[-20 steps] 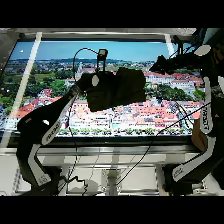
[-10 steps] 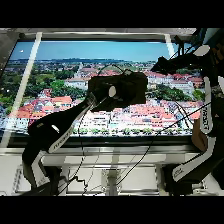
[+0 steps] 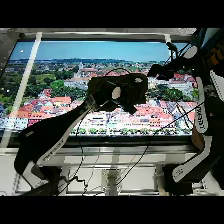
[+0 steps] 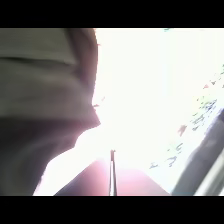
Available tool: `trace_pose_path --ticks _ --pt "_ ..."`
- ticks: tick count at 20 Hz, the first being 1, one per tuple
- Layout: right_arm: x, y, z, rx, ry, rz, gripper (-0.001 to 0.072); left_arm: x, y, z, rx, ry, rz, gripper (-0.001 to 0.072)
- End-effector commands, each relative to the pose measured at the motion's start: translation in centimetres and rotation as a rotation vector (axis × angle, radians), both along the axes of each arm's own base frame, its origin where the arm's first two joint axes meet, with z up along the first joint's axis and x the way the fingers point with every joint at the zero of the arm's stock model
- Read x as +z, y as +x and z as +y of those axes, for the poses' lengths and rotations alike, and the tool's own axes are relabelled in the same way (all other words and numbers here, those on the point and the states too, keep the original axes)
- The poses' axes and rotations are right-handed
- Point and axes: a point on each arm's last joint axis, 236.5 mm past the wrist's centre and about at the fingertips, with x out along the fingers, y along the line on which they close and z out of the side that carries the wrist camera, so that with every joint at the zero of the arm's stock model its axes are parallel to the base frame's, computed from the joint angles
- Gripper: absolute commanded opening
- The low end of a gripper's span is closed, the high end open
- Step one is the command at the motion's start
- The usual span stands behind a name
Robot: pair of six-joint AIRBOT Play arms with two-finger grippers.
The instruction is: Fold the clothes and pants, and hang the long-sleeved shirts on hangers.
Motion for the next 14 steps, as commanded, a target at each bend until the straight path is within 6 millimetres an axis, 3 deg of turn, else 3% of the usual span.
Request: trace_pose_path --ticks 1,3,5,7,10,12,14 --pt "-1.5 -0.4 1.7 0.029 -0.036 0.031 0.0702 4.3 2.9 4.4 0.027 0.118 -0.194 0.0021" --pt "-1.0 1.2 3.4 0.002 -0.024 -0.033 0.0701 5.7 3.7 5.5 0.055 0.121 -0.231 0.0021" --pt "-1.7 0.7 4.4 0.025 -0.037 -0.014 0.0701 6.0 4.0 5.8 0.068 0.116 -0.232 0.0022" --pt "-3.6 -1.1 3.4 0.064 -0.116 0.071 0.0701 6.0 4.1 6.0 0.071 0.116 -0.232 0.0022" --pt "-5.3 -2.1 -0.6 0.046 -0.245 0.136 0.0701 6.0 4.1 6.0 0.071 0.117 -0.231 0.0022" --pt "-6.2 -2.3 -1.4 0.004 -0.2 0.178 0.0691 6.0 4.1 6.0 0.071 0.117 -0.231 0.0022" --pt "-7.4 -2.7 -1.0 -0.016 -0.087 0.232 0.0687 6.0 4.1 6.0 0.071 0.118 -0.231 0.0022"
